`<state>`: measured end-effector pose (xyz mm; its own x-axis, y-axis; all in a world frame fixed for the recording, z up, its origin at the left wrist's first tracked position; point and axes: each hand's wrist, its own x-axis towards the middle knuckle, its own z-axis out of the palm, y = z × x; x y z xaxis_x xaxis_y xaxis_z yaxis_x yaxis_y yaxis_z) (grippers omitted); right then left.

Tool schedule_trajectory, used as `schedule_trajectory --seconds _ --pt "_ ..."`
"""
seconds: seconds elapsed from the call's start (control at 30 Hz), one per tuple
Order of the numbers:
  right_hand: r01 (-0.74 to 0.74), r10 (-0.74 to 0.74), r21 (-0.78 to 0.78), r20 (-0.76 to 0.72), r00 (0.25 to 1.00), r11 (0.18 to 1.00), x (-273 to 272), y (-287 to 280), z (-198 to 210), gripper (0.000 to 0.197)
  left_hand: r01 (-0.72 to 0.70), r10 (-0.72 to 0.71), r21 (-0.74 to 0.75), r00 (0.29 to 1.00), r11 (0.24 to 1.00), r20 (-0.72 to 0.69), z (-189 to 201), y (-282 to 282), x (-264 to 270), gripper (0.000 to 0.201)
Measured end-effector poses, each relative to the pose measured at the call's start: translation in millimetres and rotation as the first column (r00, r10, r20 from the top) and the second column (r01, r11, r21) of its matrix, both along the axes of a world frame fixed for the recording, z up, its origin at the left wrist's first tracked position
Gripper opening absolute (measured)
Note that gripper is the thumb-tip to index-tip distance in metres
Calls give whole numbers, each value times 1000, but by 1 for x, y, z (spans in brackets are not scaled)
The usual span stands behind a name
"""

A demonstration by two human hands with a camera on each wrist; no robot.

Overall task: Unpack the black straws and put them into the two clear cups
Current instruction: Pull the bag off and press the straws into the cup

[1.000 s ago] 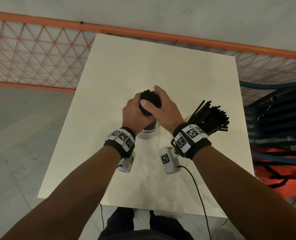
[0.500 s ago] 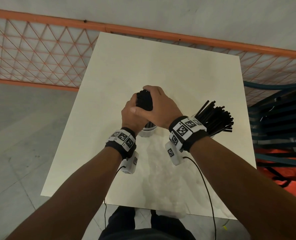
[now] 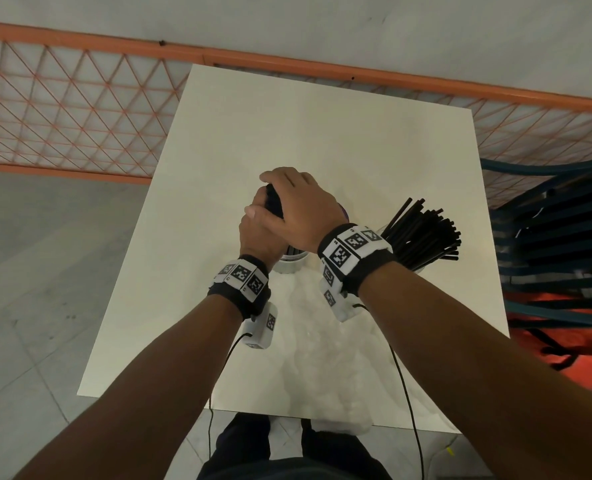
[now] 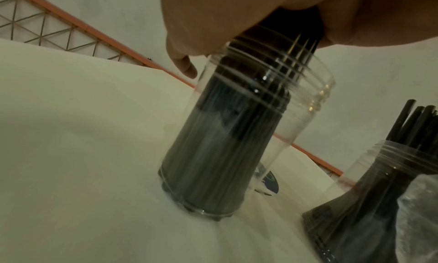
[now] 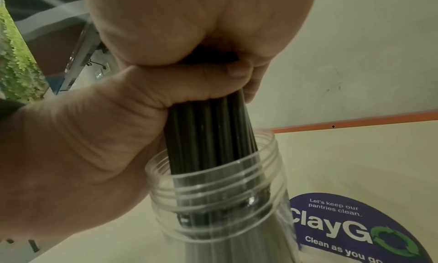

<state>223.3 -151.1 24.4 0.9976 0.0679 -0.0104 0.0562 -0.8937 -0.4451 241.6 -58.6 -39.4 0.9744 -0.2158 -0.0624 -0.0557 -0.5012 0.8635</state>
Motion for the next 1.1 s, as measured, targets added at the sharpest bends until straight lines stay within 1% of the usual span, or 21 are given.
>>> schedule_trajectory --seconds 0.1,0.17,0.27,0.3,0.4,0.53,0.73,0.9,1.03,1.1 --pt "15 -15 3 -8 1000 1000 0 0 0 61 15 -16 -3 1000 1000 -12 1 2 0 47" --pt "15 -15 -1 -13 1000 1000 0 0 1 65 3 -5 -40 1000 999 -28 2 2 -1 47" --pt "5 -5 -7 3 1000 1000 0 -1 2 71 -41 29 -154 997 987 -77 5 4 -4 60" --pt "8 -8 2 8 1000 1000 0 -2 1 72 -45 32 -167 996 985 -79 5 5 -5 63" --pt "23 -23 49 2 1000 999 0 -6 0 74 -31 23 -132 998 991 -62 7 7 -5 70" --pt "19 -15 100 -35 999 995 0 -9 1 76 -46 39 -100 997 994 -69 9 6 -5 66" --pt "42 -38 163 -25 999 986 0 -10 4 74 -46 40 -85 996 995 -74 16 3 -6 71" --pt "54 -51 210 -19 999 976 -4 -14 6 71 -24 18 -134 999 991 -47 12 8 -6 85" --pt "80 -81 233 -6 997 969 -7 -19 10 70 -101 85 -236 993 966 -76 14 14 -8 89" --pt "83 -85 235 0 996 968 -10 -22 13 70 -101 86 -263 994 960 -67 16 17 -10 91"
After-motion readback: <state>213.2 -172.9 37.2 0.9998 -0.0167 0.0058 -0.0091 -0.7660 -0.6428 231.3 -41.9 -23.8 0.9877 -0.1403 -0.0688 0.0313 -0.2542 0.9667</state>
